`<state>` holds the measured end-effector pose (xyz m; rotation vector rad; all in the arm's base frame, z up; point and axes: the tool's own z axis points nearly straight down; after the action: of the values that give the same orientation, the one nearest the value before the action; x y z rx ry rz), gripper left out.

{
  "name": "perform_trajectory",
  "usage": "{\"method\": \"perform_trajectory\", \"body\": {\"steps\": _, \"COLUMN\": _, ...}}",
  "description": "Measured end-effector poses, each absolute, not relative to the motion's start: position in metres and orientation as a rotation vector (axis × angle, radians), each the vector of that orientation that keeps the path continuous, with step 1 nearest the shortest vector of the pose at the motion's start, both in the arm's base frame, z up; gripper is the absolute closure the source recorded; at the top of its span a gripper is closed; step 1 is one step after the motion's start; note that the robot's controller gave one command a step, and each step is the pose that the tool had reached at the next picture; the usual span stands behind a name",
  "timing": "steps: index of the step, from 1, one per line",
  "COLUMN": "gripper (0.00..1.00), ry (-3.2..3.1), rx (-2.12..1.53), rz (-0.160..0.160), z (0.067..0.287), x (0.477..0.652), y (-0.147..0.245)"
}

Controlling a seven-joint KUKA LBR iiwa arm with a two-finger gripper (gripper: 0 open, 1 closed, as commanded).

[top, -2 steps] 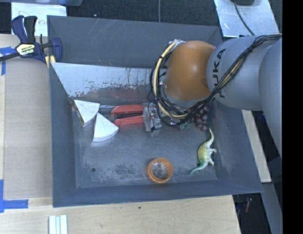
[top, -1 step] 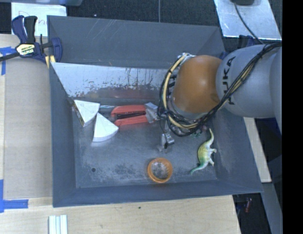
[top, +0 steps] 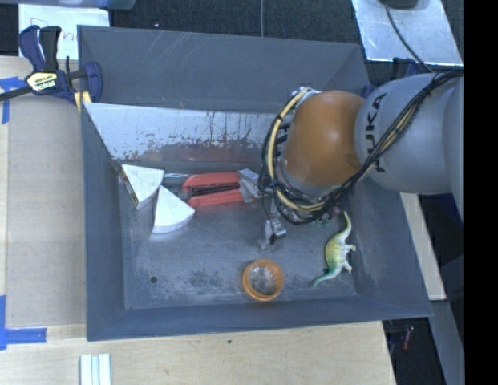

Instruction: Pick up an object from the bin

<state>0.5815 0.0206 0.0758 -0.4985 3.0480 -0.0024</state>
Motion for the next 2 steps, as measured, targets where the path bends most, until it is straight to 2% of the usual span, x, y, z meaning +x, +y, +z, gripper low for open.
{"method": "perform_trajectory", "body": {"steps": 1, "gripper": 0.00, "ry": 3.052, "rx": -0.416, "rz": -0.004, "z": 0.075, "x": 0.587, "y": 0.043}}
{"method": "perform_trajectory", "body": {"steps": 2, "gripper": 0.00, "ry": 3.061, "rx": -0.330, "rz": -0.001, "z": 0.073, "x": 0.627, "y": 0.074}}
